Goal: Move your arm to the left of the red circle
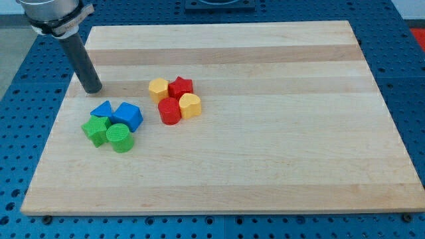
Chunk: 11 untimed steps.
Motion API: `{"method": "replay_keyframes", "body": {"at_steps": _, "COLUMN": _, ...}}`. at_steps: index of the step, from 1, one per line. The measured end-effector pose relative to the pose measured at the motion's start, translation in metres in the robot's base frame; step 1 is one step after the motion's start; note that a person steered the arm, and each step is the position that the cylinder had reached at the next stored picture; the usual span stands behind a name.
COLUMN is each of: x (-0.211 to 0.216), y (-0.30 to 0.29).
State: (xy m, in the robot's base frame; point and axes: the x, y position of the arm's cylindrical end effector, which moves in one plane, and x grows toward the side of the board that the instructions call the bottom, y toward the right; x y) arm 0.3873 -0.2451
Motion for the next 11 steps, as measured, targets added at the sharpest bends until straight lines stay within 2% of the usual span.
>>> {"method": "replay_keyframes", "body": {"at_steps": 5, "x": 0.040, "y": 0.071}}
{"method": "replay_keyframes", "body": {"at_steps": 8, "x": 0.043, "y": 0.111}}
{"method": "replay_keyframes", "body": {"at_steps": 11, "x": 0.046, "y": 0.115}}
